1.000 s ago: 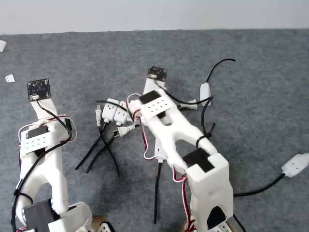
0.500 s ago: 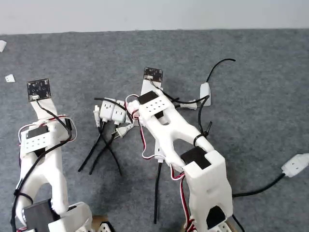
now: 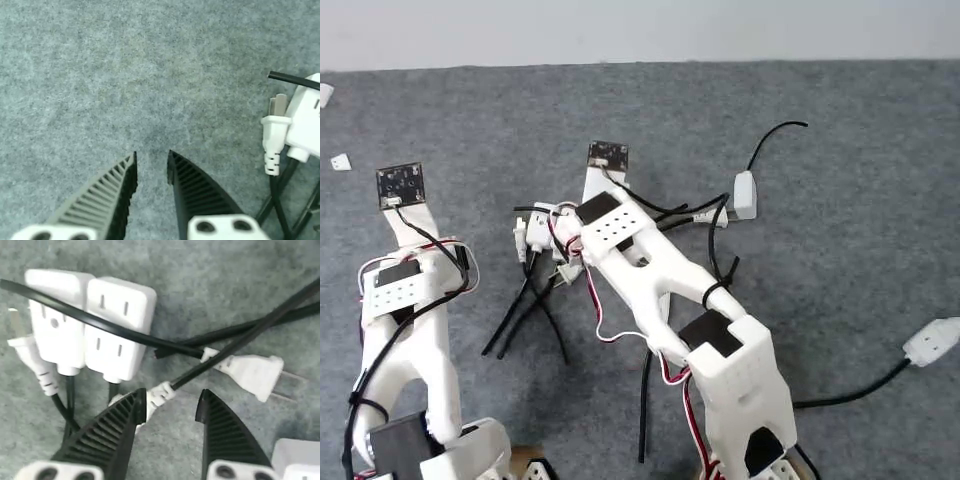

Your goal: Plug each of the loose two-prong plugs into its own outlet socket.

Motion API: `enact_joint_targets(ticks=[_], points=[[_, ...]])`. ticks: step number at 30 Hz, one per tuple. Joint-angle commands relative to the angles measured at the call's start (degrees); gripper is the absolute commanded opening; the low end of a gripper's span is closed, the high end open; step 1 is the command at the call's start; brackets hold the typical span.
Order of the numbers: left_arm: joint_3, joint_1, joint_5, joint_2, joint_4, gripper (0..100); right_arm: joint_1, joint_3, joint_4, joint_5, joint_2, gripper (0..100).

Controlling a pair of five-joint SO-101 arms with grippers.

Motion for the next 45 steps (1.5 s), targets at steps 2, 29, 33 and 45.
enact_joint_targets(ticks=[2,29,33,45], points=[[-0.4,0.53,-0.62,-0.35,-1.58,10,-0.04,-3.34,-1.54,-0.97,-0.31,17.6],[-0.31,0.44,-0.62,-0.35,-1.49,10,1.36,-12.22,8.66,3.6,2.24,0.7],[-0.31,0.44,-0.62,-0.35,-1.49,10,1.01,-12.48,13.76,9.93,-3.82,0.7],[-0.31,0.44,-0.62,-0.35,-1.58,10,4.26,-12.31,39.25,31.91,-25.63,0.8]])
